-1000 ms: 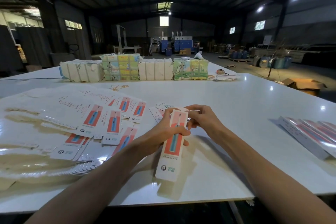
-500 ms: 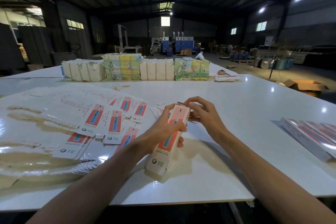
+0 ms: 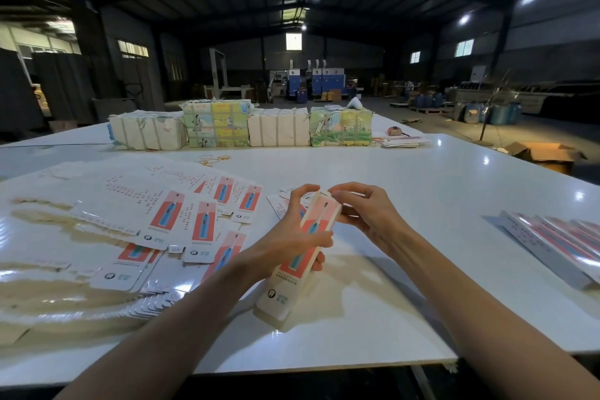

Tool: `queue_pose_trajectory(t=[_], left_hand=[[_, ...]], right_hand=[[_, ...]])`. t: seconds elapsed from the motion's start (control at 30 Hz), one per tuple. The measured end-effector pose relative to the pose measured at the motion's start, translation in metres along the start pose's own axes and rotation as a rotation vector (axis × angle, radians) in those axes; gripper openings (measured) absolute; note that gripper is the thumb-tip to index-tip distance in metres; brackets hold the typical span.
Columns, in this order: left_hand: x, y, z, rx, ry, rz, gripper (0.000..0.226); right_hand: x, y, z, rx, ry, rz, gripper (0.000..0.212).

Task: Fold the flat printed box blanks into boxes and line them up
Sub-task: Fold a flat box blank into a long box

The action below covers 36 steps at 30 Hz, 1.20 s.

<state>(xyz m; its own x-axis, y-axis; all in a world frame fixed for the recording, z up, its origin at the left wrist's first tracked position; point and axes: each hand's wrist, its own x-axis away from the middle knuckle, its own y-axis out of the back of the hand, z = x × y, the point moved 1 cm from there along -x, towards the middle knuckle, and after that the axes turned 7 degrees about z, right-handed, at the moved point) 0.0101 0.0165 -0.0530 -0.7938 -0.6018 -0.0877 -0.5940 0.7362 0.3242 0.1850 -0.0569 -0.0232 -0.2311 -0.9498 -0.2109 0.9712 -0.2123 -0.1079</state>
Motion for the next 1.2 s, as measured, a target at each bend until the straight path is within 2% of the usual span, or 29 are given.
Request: queue_pose_trajectory(t=[0.4, 0.5, 0.6, 0.7, 0.83, 0.93, 1.07, 1.2], left_hand=[[0.004, -0.003, -0.003, 0.045, 0.017, 0.023, 0.091], [0.004, -0.003, -0.001, 0.064, 0.025, 0.002, 0.081], [0.002, -0.001, -0.002, 0.149, -0.014, -0.088, 0.078], [0.0, 0.003, -0.003, 0.237, -0.072, -0.192, 0.078], [-0.001, 0.0, -0.003, 0.282, -0.076, -0.164, 0.088], [0.001, -0.001, -0.006, 0.268, -0.114, -0.168, 0.088], [0.001, -0.001, -0.009, 0.252, -0.116, -0.163, 0.083], [0.002, 0.0, -0.011, 0.229, -0.098, -0.15, 0.079]], right_hand=[[-0.003, 0.008, 0.0, 0.014, -0.068, 0.082, 0.018], [-0.004, 0.006, -0.004, -0.011, -0.069, 0.088, 0.022], [-0.005, 0.0, -0.006, -0.103, -0.024, 0.137, 0.018], [-0.003, -0.006, -0.006, -0.091, 0.072, 0.161, 0.032], [-0.001, -0.011, -0.008, 0.067, 0.174, 0.139, 0.038], [0.0, -0.011, -0.007, 0.063, 0.176, 0.123, 0.048], [-0.001, -0.012, -0.007, 0.094, 0.218, 0.125, 0.031], [-0.002, -0.008, -0.005, 0.095, 0.215, 0.155, 0.027]])
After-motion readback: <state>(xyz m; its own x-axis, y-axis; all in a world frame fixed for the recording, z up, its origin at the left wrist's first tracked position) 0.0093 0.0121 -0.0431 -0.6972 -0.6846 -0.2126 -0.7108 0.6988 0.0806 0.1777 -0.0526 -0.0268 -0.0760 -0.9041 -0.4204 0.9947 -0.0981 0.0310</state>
